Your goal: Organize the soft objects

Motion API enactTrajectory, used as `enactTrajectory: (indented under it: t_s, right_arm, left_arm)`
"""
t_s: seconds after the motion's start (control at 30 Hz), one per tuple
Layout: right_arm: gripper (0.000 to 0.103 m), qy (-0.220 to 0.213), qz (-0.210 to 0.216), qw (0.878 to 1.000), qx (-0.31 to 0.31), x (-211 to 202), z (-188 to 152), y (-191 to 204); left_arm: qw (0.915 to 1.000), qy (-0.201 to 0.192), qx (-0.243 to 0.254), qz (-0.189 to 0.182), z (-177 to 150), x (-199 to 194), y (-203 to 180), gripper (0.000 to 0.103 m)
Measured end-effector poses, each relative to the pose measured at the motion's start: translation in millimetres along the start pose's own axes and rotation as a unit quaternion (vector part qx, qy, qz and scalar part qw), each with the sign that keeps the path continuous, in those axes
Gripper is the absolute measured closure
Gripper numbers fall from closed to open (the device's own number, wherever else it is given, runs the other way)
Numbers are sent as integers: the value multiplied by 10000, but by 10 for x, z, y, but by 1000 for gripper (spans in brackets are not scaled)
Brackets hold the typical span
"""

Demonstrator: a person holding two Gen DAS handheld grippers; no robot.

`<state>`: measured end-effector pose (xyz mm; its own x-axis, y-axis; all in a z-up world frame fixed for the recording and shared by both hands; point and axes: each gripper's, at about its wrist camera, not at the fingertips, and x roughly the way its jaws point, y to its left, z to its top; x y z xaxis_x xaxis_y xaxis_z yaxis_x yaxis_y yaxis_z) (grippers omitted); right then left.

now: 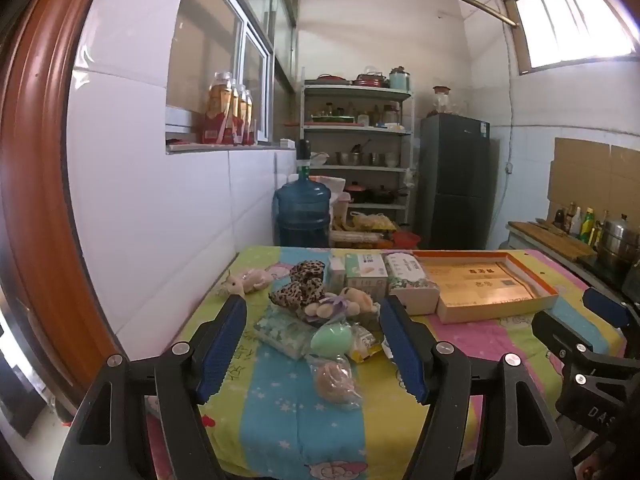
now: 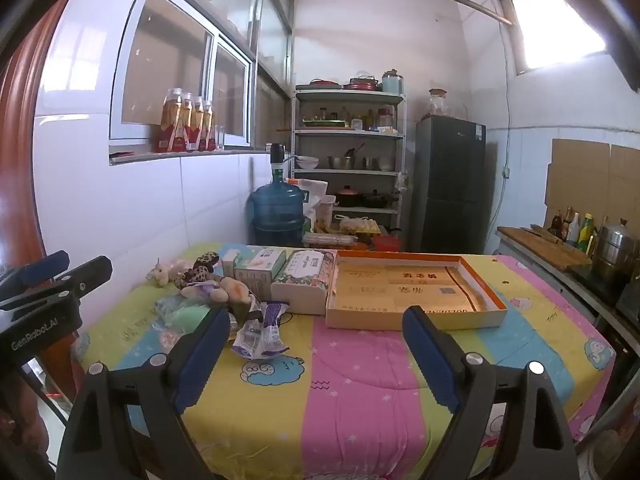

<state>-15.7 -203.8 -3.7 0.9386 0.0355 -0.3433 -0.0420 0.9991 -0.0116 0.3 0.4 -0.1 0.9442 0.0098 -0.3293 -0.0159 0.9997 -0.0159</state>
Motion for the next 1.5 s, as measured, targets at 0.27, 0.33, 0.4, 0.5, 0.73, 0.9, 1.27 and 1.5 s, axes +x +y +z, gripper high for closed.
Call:
enactTrajectory:
  t_s: [0.27, 0.33, 0.4, 0.5, 0.73, 0.9, 1.27, 1.5]
  right_arm:
    - [14, 15, 9, 10000, 8, -2, -3, -16]
    - [14, 6, 17, 10000, 6, -9, 3, -12]
    - [14, 5, 18, 10000, -14, -16, 15, 3]
    - [14, -2, 20, 10000, -50, -31, 30, 39]
    - [14, 23, 28, 10000, -5, -12, -13, 7]
    - [14, 36, 71, 10000, 20, -11, 4, 9]
    - [14, 37, 98, 9999, 42, -28, 16, 28]
    - [14, 72, 171, 9998, 92, -44, 28, 33]
  left_arm:
    - [10000, -18, 56, -26, -23, -46, -140, 32]
    - [10000, -6, 44, -74, -10, -59, -136, 32]
    - [10000, -8, 30, -76, -10, -68, -165, 32]
    - [9999, -2, -27, -107, -29, -39, -66, 32]
    - [9999, 6, -32, -113, -7, -36, -41, 32]
    - [9999, 16, -50, -134, -3, -46, -35, 32]
    - [9999, 28, -32, -144, -9, -68, -38, 32]
    - [9999, 45, -28, -159, -31, -61, -55, 32]
